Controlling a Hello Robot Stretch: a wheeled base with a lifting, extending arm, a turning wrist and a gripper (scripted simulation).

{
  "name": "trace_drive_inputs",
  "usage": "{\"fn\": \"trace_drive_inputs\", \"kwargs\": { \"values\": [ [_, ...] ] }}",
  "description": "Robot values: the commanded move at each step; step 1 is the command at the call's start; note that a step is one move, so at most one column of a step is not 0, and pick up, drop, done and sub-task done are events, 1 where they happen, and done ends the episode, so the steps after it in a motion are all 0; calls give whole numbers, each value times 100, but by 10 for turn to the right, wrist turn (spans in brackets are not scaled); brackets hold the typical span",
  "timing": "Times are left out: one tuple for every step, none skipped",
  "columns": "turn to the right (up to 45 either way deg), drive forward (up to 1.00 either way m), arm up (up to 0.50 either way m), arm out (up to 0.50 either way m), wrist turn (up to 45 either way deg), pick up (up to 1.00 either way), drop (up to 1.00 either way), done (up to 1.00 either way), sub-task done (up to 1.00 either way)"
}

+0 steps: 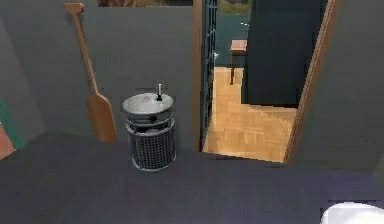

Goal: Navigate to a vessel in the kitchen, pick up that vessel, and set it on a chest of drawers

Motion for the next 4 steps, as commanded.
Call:
{"fn": "trace_drive_inputs", "kwargs": {
  "values": [
    [0,15,0,0,0,0,0,0,0],
    [-240,0,0,0,0,0,0,0,0],
    [0,100,0,0,0,0,0,0,0],
    [-450,0,0,0,0,0,0,0,0]
  ]
}}
